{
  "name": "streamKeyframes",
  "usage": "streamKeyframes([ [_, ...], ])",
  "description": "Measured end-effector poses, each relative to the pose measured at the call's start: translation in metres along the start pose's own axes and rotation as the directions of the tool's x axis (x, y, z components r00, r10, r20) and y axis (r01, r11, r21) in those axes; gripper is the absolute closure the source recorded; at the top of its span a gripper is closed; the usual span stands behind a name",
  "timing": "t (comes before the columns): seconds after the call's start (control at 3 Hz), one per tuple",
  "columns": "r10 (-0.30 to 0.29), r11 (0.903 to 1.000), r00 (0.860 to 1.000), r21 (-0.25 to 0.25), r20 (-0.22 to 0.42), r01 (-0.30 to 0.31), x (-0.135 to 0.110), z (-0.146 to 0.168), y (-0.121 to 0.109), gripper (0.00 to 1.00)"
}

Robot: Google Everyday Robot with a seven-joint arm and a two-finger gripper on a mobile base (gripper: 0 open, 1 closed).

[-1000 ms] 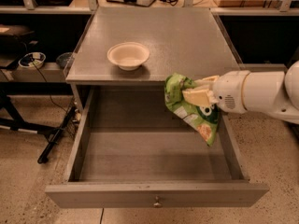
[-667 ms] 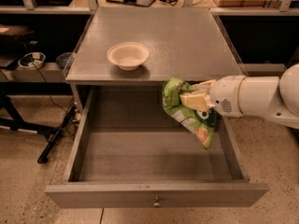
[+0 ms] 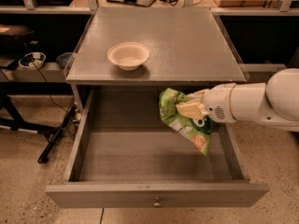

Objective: Place green rice chip bag into top drawer

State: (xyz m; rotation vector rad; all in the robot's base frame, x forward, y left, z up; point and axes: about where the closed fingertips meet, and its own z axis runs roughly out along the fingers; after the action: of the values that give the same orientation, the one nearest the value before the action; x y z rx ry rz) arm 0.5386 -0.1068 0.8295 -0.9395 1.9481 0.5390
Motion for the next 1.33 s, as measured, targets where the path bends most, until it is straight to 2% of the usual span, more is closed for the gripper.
streamKeyframes([
  [0.33, 0.000, 1.0000, 1.000, 0.000, 0.000, 0.000, 0.000, 0.000, 0.000, 1.00],
  [0.67, 0.021, 0.9994, 0.999, 0.028, 0.030, -0.022, 0.009, 0.003, -0.002, 1.00],
  [1.0, 0.100, 0.9937, 0.990, 0.040, 0.100, -0.104, 0.043, 0.018, -0.003, 1.00],
  [1.33, 0.137, 0.9888, 0.983, 0.043, 0.124, -0.143, 0.063, 0.026, -0.002, 1.00],
])
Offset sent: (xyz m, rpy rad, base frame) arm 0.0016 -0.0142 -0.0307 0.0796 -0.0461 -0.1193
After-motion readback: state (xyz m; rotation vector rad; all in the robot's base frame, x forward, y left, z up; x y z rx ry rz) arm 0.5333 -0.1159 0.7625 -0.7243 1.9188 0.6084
